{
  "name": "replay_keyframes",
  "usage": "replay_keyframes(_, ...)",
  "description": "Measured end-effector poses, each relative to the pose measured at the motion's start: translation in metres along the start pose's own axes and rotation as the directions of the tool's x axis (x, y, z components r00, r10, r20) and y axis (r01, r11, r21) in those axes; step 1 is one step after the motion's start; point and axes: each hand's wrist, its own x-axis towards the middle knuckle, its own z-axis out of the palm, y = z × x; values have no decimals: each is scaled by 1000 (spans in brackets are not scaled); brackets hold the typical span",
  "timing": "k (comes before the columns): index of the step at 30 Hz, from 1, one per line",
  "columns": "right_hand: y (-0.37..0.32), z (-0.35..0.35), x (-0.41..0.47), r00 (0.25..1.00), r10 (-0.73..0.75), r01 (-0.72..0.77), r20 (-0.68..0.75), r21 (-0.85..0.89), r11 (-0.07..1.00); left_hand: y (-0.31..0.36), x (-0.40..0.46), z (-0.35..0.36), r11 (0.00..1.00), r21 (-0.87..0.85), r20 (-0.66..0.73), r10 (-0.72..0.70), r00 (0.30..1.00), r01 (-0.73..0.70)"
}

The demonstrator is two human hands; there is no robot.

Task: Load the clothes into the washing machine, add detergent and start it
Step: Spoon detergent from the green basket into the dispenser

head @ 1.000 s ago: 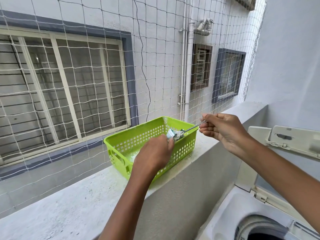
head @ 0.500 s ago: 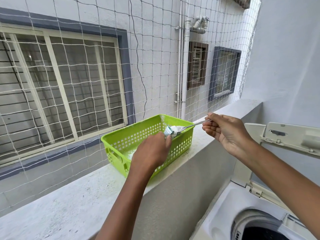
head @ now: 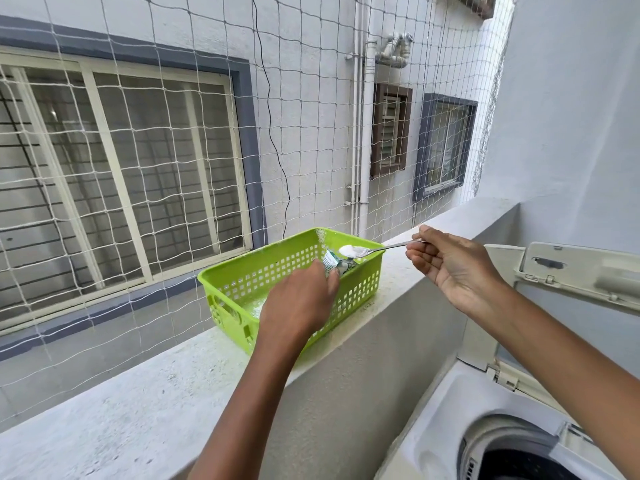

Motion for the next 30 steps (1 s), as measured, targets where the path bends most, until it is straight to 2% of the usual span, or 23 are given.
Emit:
replay_keyframes(8,-7,-17,-5,1000,2,-1,-26,38,999,7,-4,-2,997,70,-81,-15,997,20)
replay_keyframes(15,-13,-45,-13,997,-6,10,-72,56,998,26,-2,1,1000,-9,-303,-12,953,9)
replay_keyframes(20,-26,-78,-21,987,-37,51,-156,87,995,61,7,27,980,-137,-436,70,897,-143)
replay_keyframes(25,-46,-133,-33,958,-94,122,-271,85,989,108,13,65,934,-166,-549,179,816,-317)
replay_keyframes(30,-70,-194,-49,902,-159,186,-402,29,982,157,16,103,842,-283,-586,228,778,-460)
